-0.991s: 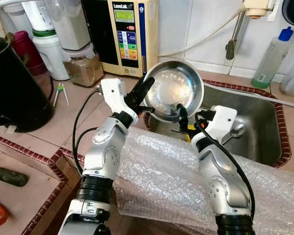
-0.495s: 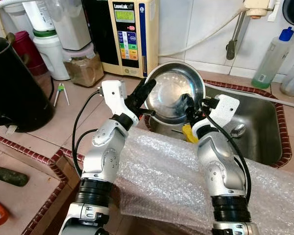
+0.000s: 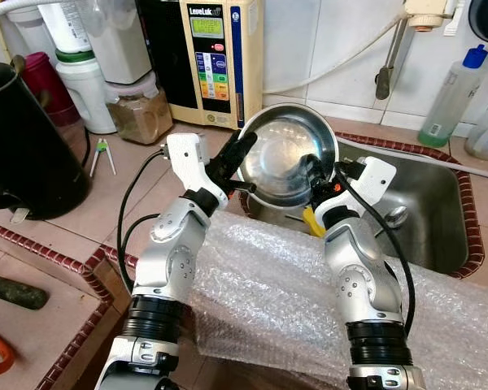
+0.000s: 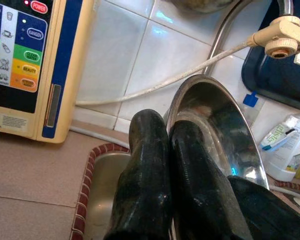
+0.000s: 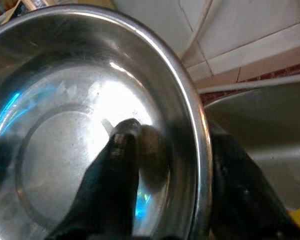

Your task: Kitchen organization

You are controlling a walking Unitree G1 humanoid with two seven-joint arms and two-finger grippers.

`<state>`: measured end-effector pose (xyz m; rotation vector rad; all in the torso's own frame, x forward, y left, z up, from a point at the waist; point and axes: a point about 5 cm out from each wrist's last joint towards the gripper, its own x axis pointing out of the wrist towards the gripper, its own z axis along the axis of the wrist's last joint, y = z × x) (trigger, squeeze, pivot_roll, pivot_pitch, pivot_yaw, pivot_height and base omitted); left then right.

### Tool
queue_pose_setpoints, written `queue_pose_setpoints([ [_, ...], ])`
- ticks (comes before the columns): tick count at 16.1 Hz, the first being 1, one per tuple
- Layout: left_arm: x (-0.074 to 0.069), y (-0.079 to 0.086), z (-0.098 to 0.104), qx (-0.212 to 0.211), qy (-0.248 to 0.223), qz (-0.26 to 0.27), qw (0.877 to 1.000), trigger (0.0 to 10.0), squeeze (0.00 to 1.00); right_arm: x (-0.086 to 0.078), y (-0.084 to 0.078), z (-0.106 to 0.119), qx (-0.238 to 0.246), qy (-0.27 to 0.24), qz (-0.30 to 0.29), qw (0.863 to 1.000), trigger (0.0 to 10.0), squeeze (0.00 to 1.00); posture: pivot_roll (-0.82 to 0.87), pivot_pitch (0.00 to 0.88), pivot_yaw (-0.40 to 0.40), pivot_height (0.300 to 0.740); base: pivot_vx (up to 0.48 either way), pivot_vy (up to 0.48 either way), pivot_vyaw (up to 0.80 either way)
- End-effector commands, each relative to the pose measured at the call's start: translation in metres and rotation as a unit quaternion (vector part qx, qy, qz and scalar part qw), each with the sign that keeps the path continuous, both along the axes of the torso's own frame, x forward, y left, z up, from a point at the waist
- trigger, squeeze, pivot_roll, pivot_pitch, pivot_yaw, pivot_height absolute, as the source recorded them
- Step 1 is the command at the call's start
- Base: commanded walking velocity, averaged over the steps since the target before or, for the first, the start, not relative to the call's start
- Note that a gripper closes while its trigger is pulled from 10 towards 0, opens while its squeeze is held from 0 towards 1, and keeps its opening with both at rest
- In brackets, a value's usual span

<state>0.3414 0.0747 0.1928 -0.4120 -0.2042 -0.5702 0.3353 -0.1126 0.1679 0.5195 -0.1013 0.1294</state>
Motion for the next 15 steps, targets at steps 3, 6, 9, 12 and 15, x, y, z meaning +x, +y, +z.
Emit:
queue_pose_setpoints([
  [3,-0.001,-0.001,0.007,0.0,-0.016,-0.01,1.0,0.0,0.0,-0.001,0.004,0.0,0.036,0.007,0.033,0.999,0.0,0.0,-0.02,0.005,0.111,0.74,0.0,0.0,0.0],
  [6,0.0,0.0,0.007,0.003,-0.015,-0.008,1.0,0.0,0.0,-0.002,-0.001,-0.006,0.046,0.017,0.025,0.999,0.0,0.0,-0.01,0.007,0.113,0.74,0.0,0.0,0.0],
  [9,-0.001,0.001,0.005,0.005,-0.013,-0.007,1.0,0.0,0.0,-0.003,0.001,-0.008,0.055,0.024,0.029,0.998,0.0,0.0,-0.01,0.013,0.116,0.74,0.0,0.0,0.0],
  [12,-0.002,0.0,0.003,0.008,-0.009,-0.011,1.0,0.0,0.0,-0.002,-0.004,-0.011,0.07,0.033,0.012,0.997,0.0,0.0,-0.01,0.015,0.114,0.74,0.0,0.0,0.0],
  [15,-0.001,0.0,0.0,0.024,0.0,-0.013,1.0,0.0,0.0,-0.001,-0.009,-0.015,0.074,0.05,-0.006,0.996,0.0,0.0,-0.01,0.014,0.116,0.74,0.0,0.0,0.0],
])
